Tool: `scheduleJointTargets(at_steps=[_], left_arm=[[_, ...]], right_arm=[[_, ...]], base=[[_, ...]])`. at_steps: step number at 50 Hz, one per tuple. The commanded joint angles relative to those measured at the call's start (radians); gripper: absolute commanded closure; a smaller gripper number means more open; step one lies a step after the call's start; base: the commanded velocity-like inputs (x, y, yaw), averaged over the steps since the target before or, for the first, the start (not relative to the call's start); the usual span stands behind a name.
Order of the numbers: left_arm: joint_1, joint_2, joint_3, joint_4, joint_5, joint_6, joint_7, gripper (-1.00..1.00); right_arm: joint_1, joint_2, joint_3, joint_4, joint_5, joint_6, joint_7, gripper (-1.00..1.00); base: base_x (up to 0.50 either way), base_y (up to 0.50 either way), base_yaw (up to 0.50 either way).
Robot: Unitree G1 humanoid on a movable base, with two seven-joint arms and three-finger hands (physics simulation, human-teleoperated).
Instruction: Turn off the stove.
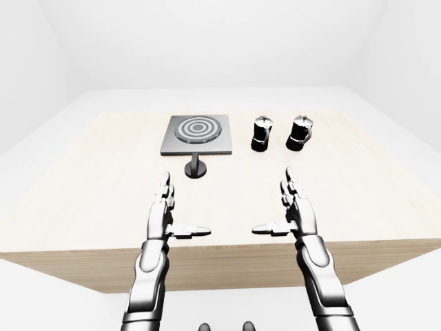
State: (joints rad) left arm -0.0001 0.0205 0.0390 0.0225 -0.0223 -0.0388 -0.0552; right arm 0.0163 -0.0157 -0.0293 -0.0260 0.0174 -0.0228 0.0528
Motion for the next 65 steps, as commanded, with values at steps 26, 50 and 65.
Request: scheduleJointTargets(at_steps=[26, 50, 65], left_arm=[[0.003, 0.0, -0.001, -0.002, 0.001, -0.005, -0.002, -1.0], [0.002, 0.0, 0.0, 0.002, -0.002, -0.012, -0.003, -1.0], [0.001, 0.0, 0.0, 0.005, -0.002, -0.014, -0.004, -1.0]], right_arm=[[-0.002, 0.0, -0.002, 0.01, 0.0, -0.011, 0.003, -1.0], [0.0, 0.0, 0.001, -0.003, -0.003, 0.002, 0.0, -1.0], [-0.002, 0.0, -0.001, 0.006, -0.002, -0.004, 0.001, -1.0]], base=[[0.04, 0.18, 0.0], [0.05, 0.11, 0.0], [0.05, 0.11, 0.0]])
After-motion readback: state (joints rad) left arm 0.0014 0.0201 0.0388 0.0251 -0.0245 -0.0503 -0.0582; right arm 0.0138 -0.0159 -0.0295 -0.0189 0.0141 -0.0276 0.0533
